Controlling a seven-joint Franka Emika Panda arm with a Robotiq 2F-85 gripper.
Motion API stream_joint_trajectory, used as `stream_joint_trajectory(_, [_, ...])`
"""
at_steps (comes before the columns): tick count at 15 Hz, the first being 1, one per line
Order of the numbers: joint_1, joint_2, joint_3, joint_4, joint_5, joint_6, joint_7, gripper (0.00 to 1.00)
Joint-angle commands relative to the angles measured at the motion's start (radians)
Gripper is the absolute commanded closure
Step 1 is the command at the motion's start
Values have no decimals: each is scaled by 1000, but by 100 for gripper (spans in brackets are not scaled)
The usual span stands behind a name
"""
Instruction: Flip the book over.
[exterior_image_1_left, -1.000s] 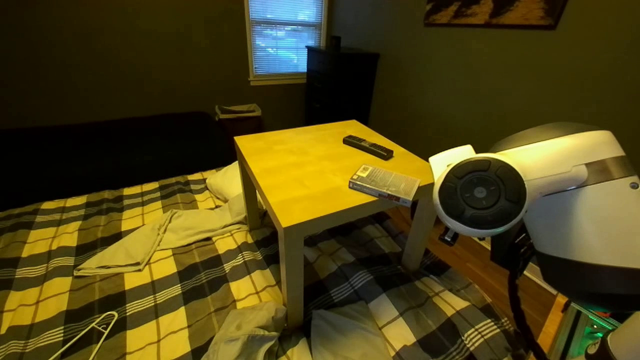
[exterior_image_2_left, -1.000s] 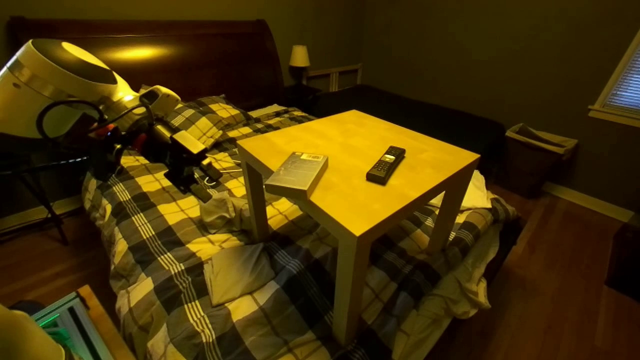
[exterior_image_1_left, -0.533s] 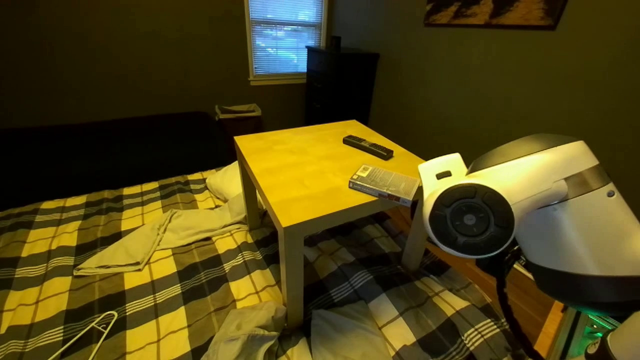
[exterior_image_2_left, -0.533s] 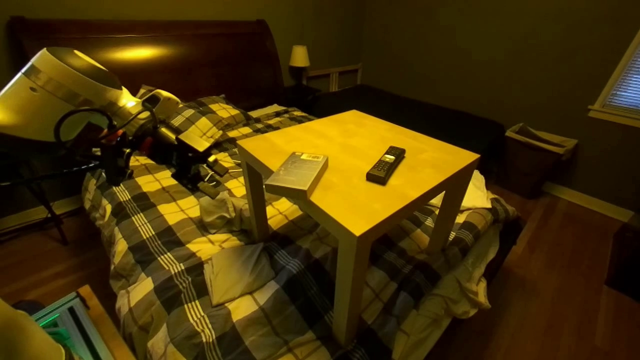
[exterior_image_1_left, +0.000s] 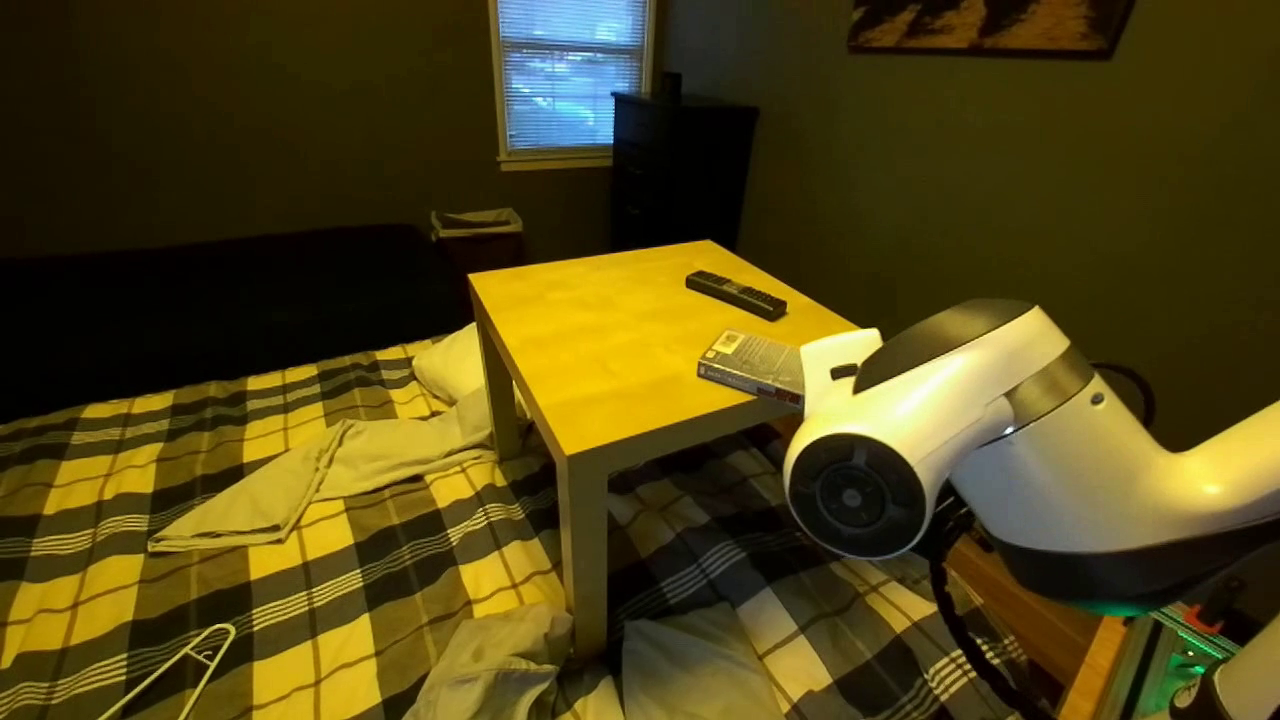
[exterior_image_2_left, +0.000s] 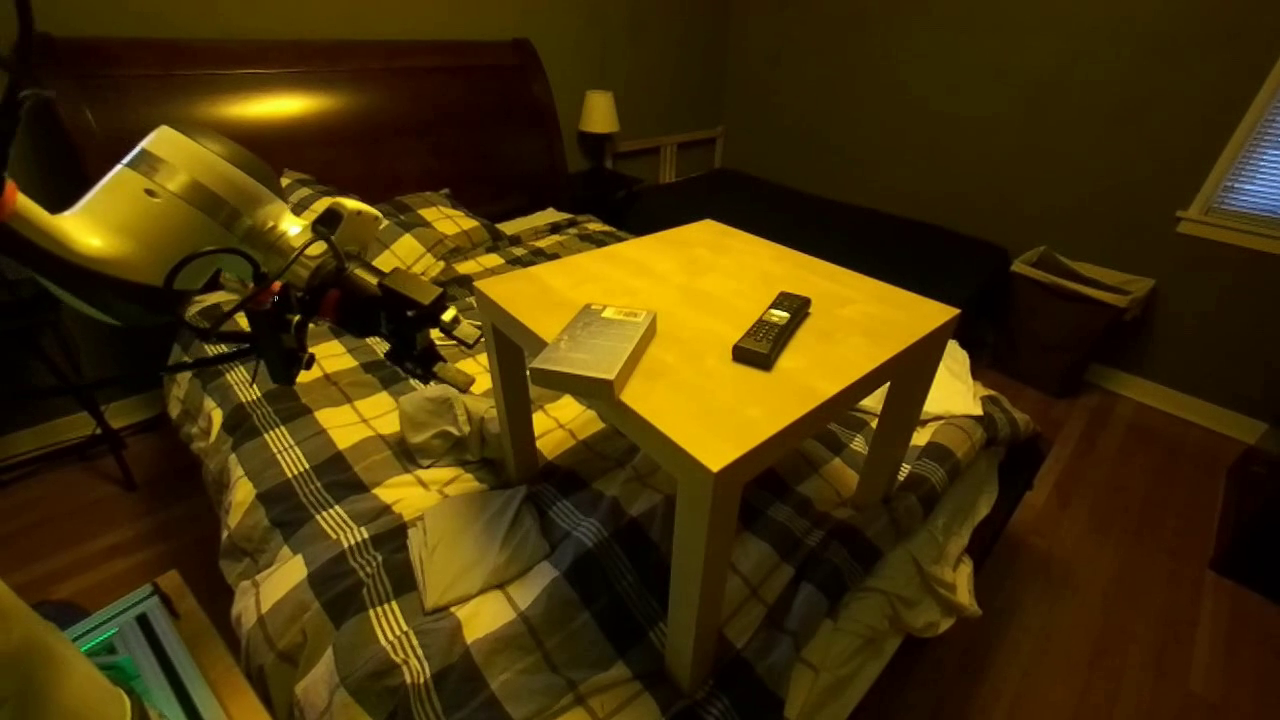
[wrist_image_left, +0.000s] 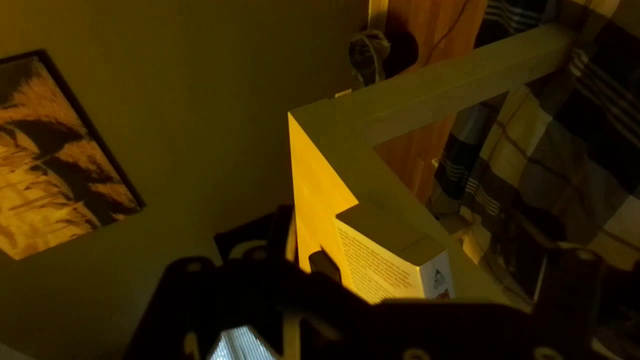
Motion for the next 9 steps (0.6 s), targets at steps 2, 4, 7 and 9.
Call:
stream_joint_trajectory(2, [97,176,-70,93,-80,-141,117,0])
stream_joint_trajectory(4, [131,233,-94,126,-99,-187,143,0])
stream_joint_trajectory(7, [166,313,-129,167,-142,-232,171,0])
stream_joint_trajectory(9, [183,361,-150,193,-177,-260,184,0])
